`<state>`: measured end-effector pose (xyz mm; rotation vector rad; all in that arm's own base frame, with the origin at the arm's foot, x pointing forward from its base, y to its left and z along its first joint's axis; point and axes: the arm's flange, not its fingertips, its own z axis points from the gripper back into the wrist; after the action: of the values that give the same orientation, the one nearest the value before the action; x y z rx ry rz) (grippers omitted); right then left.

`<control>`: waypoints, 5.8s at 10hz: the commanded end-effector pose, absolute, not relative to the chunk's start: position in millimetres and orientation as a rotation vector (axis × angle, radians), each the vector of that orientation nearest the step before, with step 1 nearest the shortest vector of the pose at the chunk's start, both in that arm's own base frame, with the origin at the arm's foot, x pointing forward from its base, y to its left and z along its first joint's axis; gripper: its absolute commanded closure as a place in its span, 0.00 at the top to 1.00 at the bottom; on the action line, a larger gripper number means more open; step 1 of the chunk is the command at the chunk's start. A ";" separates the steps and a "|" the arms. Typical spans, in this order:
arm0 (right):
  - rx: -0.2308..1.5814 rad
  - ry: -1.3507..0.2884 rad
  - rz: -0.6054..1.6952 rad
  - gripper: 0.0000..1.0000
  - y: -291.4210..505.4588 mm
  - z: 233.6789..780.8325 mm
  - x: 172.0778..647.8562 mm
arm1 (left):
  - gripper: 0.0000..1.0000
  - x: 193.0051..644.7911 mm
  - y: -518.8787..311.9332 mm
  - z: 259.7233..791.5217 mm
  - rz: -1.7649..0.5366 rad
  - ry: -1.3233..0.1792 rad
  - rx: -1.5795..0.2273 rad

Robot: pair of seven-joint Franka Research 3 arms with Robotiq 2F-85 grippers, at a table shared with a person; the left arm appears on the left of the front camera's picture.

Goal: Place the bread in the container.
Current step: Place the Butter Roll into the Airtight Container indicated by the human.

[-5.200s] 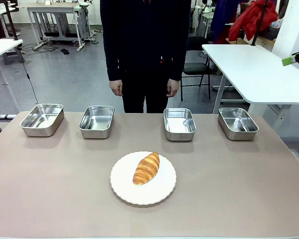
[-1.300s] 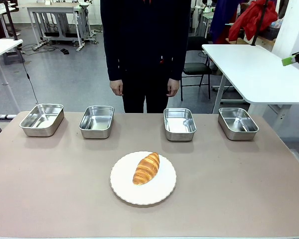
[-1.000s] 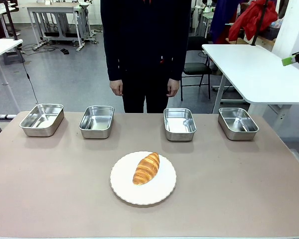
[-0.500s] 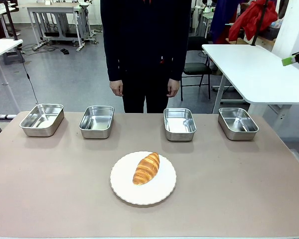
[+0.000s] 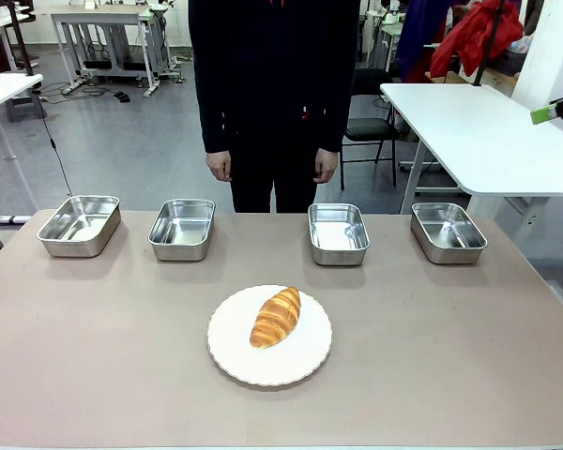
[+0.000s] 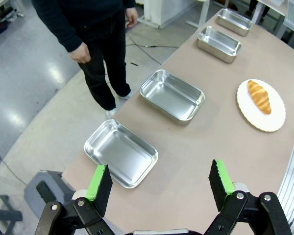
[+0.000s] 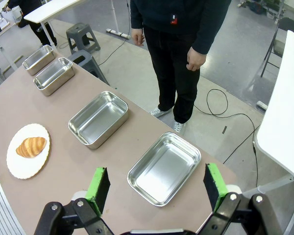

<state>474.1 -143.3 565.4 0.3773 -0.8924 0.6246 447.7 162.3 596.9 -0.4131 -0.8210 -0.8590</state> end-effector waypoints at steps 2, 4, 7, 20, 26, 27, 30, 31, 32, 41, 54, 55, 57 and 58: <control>0.381 -0.899 0.627 1.00 -142.4 566.5 474.2 | 1.00 447.2 161.4 597.7 -0.866 -0.823 -0.415; 0.381 -0.899 0.627 1.00 -142.4 566.5 474.2 | 1.00 447.2 161.4 597.7 -0.866 -0.823 -0.415; 0.381 -0.899 0.627 1.00 -142.4 566.5 474.2 | 1.00 447.2 161.4 597.7 -0.866 -0.823 -0.415; 0.381 -0.899 0.627 1.00 -142.4 566.5 474.2 | 1.00 447.2 161.4 597.7 -0.866 -0.823 -0.415; 0.381 -0.899 0.627 1.00 -142.4 566.5 474.2 | 1.00 447.2 161.4 597.7 -0.866 -0.823 -0.415; 0.381 -0.899 0.627 1.00 -142.4 566.5 474.2 | 1.00 447.2 161.4 597.7 -0.866 -0.823 -0.415; 0.381 -0.899 0.627 1.00 -142.4 566.5 474.2 | 1.00 447.2 161.4 597.7 -0.866 -0.823 -0.415; 0.381 -0.899 0.627 1.00 -142.4 566.5 474.2 | 1.00 447.2 161.4 597.7 -0.866 -0.823 -0.415; 0.381 -0.899 0.627 1.00 -142.4 566.5 474.2 | 1.00 447.2 161.4 597.7 -0.866 -0.823 -0.415; 0.381 -0.899 0.627 1.00 -142.4 566.5 474.2 | 1.00 447.2 161.4 597.7 -0.866 -0.823 -0.415; 0.381 -0.899 0.627 1.00 -142.4 566.5 474.2 | 1.00 499.7 -1.7 605.8 -0.779 -0.514 -0.389; 0.381 -0.899 0.627 1.00 -142.4 566.5 474.2 | 1.00 498.9 -47.0 593.5 -0.796 -0.449 -0.364; 0.381 -0.899 0.627 1.00 -142.4 566.5 474.2 | 1.00 490.4 -133.5 555.1 -0.824 -0.311 -0.284; 0.381 -0.899 0.627 1.00 -142.4 566.5 474.2 | 1.00 481.0 -171.8 530.3 -0.843 -0.231 -0.249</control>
<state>474.2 -142.3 565.5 0.3763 -0.8913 0.6263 482.4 -159.8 544.4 -0.3001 -0.2979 -0.8359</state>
